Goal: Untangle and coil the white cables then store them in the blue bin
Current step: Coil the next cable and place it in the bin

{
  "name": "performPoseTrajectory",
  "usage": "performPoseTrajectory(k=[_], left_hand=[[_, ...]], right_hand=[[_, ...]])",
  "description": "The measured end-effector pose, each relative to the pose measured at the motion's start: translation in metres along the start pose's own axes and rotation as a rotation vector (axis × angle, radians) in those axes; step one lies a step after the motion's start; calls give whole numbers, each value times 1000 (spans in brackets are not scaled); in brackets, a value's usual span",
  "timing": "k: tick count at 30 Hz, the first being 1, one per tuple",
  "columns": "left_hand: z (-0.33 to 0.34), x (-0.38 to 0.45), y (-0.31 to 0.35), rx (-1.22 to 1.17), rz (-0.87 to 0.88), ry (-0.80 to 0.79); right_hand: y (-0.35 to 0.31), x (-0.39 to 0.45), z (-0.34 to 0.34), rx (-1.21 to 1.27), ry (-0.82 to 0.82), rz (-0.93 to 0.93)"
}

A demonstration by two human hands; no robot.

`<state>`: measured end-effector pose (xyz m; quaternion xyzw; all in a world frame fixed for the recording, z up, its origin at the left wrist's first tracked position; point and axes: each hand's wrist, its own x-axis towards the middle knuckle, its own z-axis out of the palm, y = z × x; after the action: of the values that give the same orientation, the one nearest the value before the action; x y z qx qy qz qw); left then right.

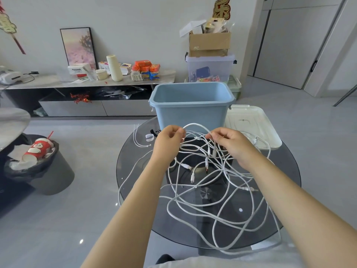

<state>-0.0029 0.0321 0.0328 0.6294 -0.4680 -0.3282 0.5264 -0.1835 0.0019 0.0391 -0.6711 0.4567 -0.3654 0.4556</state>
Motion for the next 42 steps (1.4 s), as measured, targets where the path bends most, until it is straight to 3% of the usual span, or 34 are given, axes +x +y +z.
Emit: performPoseTrajectory(k=[4,8,12,15,18,23,27,31,35,42], left_hand=[[-9,-7,-3,-109,-135,-121],[-14,-13,-3,-220,-212,-102],[-14,-15,-8,-224,-227,-53],[-13,-18,-10,-231,-267,-139],[-14,-20,-11,-242,-278,-230],[-16,-20,-3,-643,-323,-342],[-18,-19,-2,-974,-240,-448],[-17,-20,-2,-977,-104,-552],[-18,-17,-3,-871,-77,-441],[-19,-16,-4,-1079,-146,-432]], right_hand=[[1,3,7,-7,85,5],[4,5,17,10,32,66],[0,6,27,184,33,145],[-5,4,35,353,13,203],[-9,1,44,359,-33,229],[-13,-1,51,467,-28,288],[-19,-2,48,597,-65,422],[-25,0,46,653,-65,481],[-25,3,41,831,-14,545],[-22,2,39,968,14,592]])
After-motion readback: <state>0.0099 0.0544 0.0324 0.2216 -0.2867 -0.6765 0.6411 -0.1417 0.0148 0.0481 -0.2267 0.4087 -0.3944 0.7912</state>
